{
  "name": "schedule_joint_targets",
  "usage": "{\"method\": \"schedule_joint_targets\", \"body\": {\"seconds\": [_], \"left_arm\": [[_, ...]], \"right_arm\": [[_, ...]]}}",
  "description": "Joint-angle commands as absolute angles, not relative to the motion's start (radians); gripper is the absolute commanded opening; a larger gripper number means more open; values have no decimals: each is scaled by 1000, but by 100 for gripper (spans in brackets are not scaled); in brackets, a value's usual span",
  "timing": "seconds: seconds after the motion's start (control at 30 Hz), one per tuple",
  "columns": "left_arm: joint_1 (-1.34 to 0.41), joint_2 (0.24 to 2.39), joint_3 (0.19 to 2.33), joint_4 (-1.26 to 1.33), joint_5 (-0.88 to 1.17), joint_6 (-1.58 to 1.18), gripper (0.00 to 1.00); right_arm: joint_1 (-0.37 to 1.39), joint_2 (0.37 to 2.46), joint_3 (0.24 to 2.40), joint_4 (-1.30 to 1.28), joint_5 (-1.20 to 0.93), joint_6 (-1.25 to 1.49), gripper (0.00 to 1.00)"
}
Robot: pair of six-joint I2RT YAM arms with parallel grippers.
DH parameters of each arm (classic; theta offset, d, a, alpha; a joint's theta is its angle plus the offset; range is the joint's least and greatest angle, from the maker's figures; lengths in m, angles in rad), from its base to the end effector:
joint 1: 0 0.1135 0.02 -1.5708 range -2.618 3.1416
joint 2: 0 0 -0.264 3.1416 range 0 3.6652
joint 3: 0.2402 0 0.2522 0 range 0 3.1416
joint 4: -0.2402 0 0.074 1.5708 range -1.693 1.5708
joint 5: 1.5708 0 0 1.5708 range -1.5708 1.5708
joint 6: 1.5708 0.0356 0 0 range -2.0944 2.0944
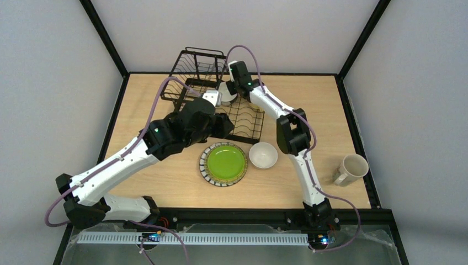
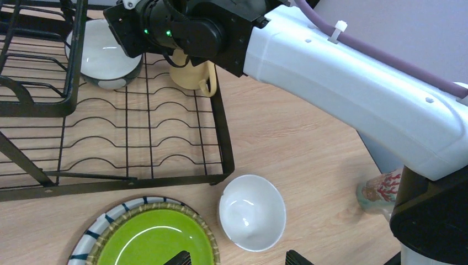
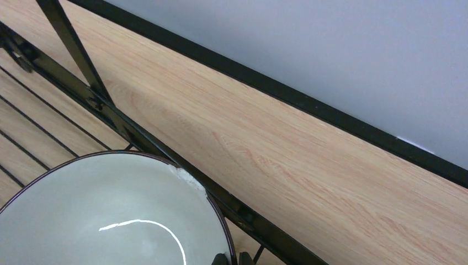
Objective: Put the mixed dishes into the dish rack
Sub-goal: Grab the bowl from the dish rack, then insert the bowl into the dish rack.
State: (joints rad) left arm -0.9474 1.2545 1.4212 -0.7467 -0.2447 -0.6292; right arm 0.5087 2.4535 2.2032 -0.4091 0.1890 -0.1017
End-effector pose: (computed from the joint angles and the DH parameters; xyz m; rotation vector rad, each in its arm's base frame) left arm 0.1590 -0.2063 0.4047 0.2042 2.1954 -0.6523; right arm 0.4943 0.2680 0.2119 -0.5672 2.1427 0.0138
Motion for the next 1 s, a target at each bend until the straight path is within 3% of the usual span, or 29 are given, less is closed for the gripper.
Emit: {"method": "schedule_joint_targets", "body": {"seconds": [0.0,0.47,0.97], "left_arm": [[-940,1273,1465,-744,-227,-673,99],[-974,1149,1515,-831,-207,-754,99],[-975,1099,1630,-892,-151,-871,98]], "right_arm": [[512,2372,2171,-267,360,-143,0],[561,2111,1762,74,483,-216,0],[665,2006,1357,723,652,-570,0]]}}
